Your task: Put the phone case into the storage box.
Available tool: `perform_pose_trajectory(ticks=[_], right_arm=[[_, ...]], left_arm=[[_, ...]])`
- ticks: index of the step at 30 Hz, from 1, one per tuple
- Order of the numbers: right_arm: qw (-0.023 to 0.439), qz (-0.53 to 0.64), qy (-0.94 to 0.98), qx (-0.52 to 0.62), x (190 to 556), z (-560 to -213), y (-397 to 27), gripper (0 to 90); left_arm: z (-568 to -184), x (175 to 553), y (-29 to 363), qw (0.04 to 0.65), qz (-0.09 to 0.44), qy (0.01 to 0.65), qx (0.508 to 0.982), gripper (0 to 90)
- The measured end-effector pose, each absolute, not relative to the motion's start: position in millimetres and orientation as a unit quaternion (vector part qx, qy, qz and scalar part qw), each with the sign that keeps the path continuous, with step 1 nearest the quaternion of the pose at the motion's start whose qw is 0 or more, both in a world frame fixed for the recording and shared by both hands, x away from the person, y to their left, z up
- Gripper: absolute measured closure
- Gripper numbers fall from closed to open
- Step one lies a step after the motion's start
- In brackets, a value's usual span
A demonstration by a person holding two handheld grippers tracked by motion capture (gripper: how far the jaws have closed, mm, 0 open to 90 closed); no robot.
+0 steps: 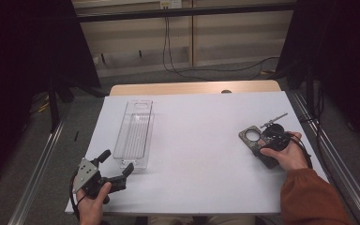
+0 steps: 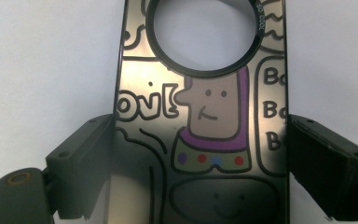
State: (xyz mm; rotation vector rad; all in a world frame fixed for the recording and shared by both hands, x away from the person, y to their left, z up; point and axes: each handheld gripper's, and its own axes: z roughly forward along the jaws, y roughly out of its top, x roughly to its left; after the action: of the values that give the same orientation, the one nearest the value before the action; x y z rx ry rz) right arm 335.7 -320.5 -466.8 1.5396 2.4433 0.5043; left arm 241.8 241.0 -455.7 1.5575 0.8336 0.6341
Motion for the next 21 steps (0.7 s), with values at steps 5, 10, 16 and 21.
perform_pose_trajectory(ticks=[5,10,16,21], right_arm=[[0.103,0.174,0.828,0.524,336,-466,-321,12.0],[0.104,0.172,0.829,0.522,335,-465,-320,12.1],[0.113,0.184,0.830,0.514,334,-461,-322,12.1],[0.119,0.202,0.824,0.516,332,-455,-324,12.2]], left_arm=[[-456,242,241,0.589,0.274,0.359,0.670,2.4],[-456,241,241,0.591,0.274,0.361,0.667,2.4],[-456,241,242,0.593,0.273,0.360,0.666,2.4],[-455,241,242,0.592,0.275,0.359,0.667,2.4]])
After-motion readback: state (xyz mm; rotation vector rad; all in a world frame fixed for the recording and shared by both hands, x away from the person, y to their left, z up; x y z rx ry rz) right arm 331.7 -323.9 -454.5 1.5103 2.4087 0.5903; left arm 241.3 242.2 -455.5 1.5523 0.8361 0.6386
